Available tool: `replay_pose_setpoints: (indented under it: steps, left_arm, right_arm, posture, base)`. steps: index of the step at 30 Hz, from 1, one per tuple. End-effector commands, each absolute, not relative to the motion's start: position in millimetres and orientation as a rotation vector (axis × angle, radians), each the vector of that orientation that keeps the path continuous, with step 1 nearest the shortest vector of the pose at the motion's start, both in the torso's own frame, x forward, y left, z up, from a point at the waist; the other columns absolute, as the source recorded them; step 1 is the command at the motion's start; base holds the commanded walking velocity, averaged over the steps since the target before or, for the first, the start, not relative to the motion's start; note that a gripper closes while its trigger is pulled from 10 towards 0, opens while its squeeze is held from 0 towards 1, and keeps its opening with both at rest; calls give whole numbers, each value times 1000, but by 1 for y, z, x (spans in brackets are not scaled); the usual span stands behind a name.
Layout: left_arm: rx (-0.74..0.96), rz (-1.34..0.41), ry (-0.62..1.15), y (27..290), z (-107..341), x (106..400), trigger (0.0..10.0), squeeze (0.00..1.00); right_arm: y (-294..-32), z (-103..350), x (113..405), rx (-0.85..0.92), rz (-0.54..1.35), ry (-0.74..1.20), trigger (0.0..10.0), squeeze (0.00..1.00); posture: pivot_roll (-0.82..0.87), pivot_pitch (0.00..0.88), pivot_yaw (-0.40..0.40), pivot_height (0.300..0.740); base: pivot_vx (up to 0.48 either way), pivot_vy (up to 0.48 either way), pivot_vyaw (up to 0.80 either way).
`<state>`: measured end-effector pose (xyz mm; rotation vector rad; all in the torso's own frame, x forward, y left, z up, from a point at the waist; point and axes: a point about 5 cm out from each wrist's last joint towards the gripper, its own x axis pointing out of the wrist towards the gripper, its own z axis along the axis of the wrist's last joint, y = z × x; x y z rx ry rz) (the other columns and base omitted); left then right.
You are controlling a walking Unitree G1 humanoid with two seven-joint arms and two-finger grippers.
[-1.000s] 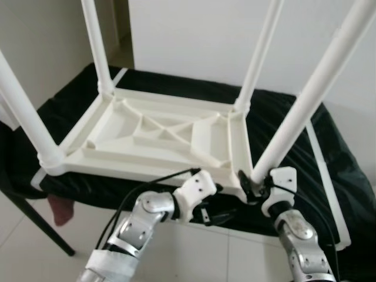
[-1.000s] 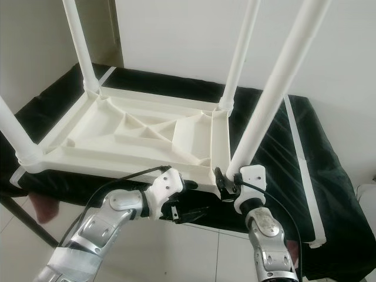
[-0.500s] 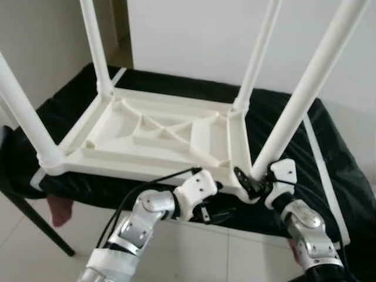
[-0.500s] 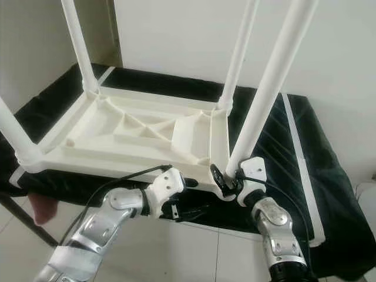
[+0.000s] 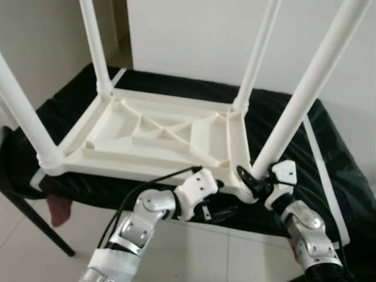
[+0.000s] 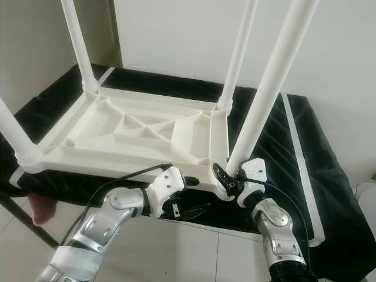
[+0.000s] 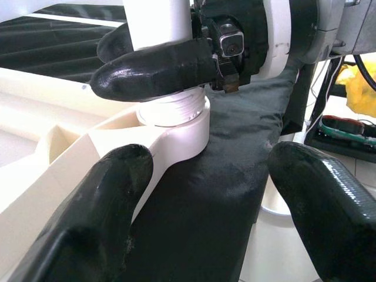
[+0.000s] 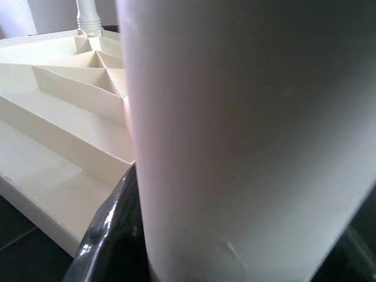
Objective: Building children table
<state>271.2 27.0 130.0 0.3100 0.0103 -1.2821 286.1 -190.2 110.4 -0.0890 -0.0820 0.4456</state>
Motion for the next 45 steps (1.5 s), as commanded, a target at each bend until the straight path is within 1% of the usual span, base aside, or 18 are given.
replay_pose_setpoints:
  steps: [1, 5, 7, 8, 11, 14, 15, 16, 17, 19, 21, 26, 32, 33, 34, 42, 44, 45]
  left_arm:
    - [296, -1207, 5, 28, 129, 275, 10000, 0]
    - [296, -1205, 3, 28, 130, 276, 10000, 0]
    - [294, -1206, 0, 27, 131, 276, 10000, 0]
    - [294, -1206, 0, 27, 131, 276, 10000, 0]
    - [292, -1204, -3, 28, 132, 278, 10000, 0]
    - [291, -1203, -3, 28, 133, 278, 10000, 0]
    - [289, -1204, -2, 28, 133, 277, 10000, 0]
    - [287, -1205, -1, 28, 132, 277, 10000, 0]
    - [287, -1205, -1, 28, 132, 277, 10000, 0]
    - [283, -1206, 2, 28, 132, 276, 10000, 0]
    - [279, -1204, 3, 28, 132, 276, 10000, 0]
    - [266, -1204, 2, 27, 132, 275, 10000, 0]
    - [264, -1221, 2, 24, 132, 274, 10000, 0]
    - [267, -1221, 1, 24, 132, 274, 10000, 0]
    - [267, -1222, -1, 24, 133, 275, 10000, 0]
    - [260, -1228, -14, 20, 137, 276, 10000, 0]
    - [260, -1228, -15, 20, 137, 276, 10000, 0]
    - [259, -1227, -15, 20, 137, 275, 10000, 0]
  right_arm:
    - [-192, 105, 284, -99, 430, -62, 10000, 0]
    - [-192, 105, 285, -69, 345, -66, 10000, 0]
    - [-193, 106, 287, -22, 219, -68, 10000, 0]
    - [-193, 106, 287, -22, 219, -68, 10000, 0]
    - [-188, 107, 285, 25, 93, -73, 10000, 0]
    - [-186, 107, 284, 34, 69, -68, 10000, 0]
    - [-184, 106, 283, 41, 17, -59, 10000, 0]
    - [-182, 102, 280, 42, -93, -33, 10000, 0]
    - [-182, 102, 280, 42, -93, -33, 10000, 0]
    - [-178, 97, 276, 40, -249, 8, 10000, 0]
    - [-174, 94, 274, 53, -299, 22, 10000, 0]
    - [-158, 94, 275, 81, -283, 35, 10000, 0]
    - [-161, 100, 273, 97, -293, 4, 10000, 0]
    - [-160, 103, 273, 101, -287, -13, 10000, 373]
    - [-161, 108, 273, 106, -284, -39, 10000, 1000]
    - [-164, 119, 276, 108, -231, -93, 10000, 1000]
    - [-166, 120, 276, 104, -204, -94, 10000, 1000]
    - [-168, 120, 276, 93, -150, -94, 10000, 1000]
  posture:
    - [29, 0, -48, 740]
    - [26, 0, -50, 740]
    - [26, 0, -54, 740]
    - [26, 0, -54, 740]
    - [26, 0, -55, 740]
    - [26, 0, -55, 740]
    - [23, 0, -52, 740]
    - [24, 0, -53, 740]
    - [24, 0, -53, 740]
    - [25, 0, -57, 740]
    - [26, 0, -56, 740]
    - [22, 0, -52, 740]
    - [9, 0, -38, 740]
    - [8, 0, -40, 740]
    - [5, 0, -37, 740]
    - [2, 0, -39, 740]
    - [3, 0, -40, 740]
    - [2, 0, -42, 740]
  base:
    - [0, 0, 0]
    - [0, 0, 0]
    - [0, 0, 0]
    - [0, 0, 0]
    - [0, 0, 0]
    - [0, 0, 0]
    - [0, 0, 0]
    - [0, 0, 0]
    - [0, 0, 0]
    - [0, 0, 0]
    - [0, 0, 0]
    - [0, 0, 0]
    - [0, 0, 0]
    - [0, 0, 0]
    - [0, 0, 0]
    - [0, 0, 0]
    - [0, 0, 0]
    - [0, 0, 0]
